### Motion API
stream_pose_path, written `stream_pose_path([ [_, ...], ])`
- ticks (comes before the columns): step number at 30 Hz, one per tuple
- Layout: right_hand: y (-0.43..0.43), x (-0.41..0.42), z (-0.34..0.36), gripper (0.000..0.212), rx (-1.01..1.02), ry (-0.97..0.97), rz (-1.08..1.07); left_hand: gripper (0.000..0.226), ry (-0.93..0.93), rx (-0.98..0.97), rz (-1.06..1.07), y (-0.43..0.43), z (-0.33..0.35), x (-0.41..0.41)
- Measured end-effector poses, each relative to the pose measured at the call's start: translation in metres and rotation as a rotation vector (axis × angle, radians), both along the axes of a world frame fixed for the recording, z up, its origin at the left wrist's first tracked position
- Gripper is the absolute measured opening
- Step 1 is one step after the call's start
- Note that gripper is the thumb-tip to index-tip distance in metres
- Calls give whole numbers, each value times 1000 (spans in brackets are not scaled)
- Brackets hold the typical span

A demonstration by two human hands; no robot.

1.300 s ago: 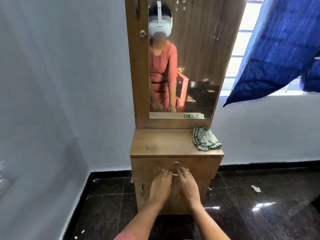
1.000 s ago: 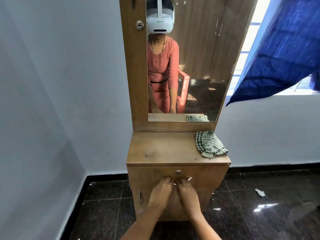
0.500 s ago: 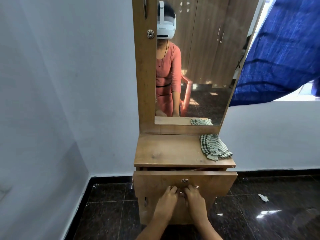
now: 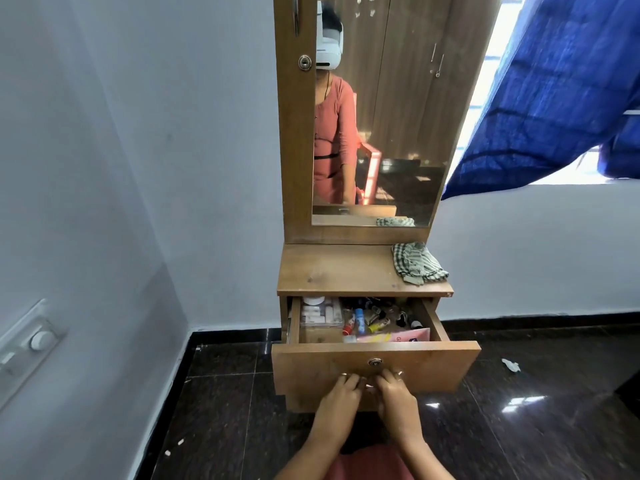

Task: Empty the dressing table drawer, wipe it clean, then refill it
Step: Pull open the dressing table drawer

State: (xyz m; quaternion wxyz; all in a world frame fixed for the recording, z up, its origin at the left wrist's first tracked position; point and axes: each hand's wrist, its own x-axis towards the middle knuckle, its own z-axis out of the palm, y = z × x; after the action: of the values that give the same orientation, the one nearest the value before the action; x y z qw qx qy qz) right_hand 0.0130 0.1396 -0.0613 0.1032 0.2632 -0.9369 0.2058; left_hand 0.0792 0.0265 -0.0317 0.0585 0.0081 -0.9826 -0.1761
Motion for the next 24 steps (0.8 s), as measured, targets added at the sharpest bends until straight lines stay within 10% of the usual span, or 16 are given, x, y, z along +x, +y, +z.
stream_pose_path([
  [24, 48, 89, 3, 42, 2, 6, 20, 64, 31, 22, -62, 35, -28, 79],
])
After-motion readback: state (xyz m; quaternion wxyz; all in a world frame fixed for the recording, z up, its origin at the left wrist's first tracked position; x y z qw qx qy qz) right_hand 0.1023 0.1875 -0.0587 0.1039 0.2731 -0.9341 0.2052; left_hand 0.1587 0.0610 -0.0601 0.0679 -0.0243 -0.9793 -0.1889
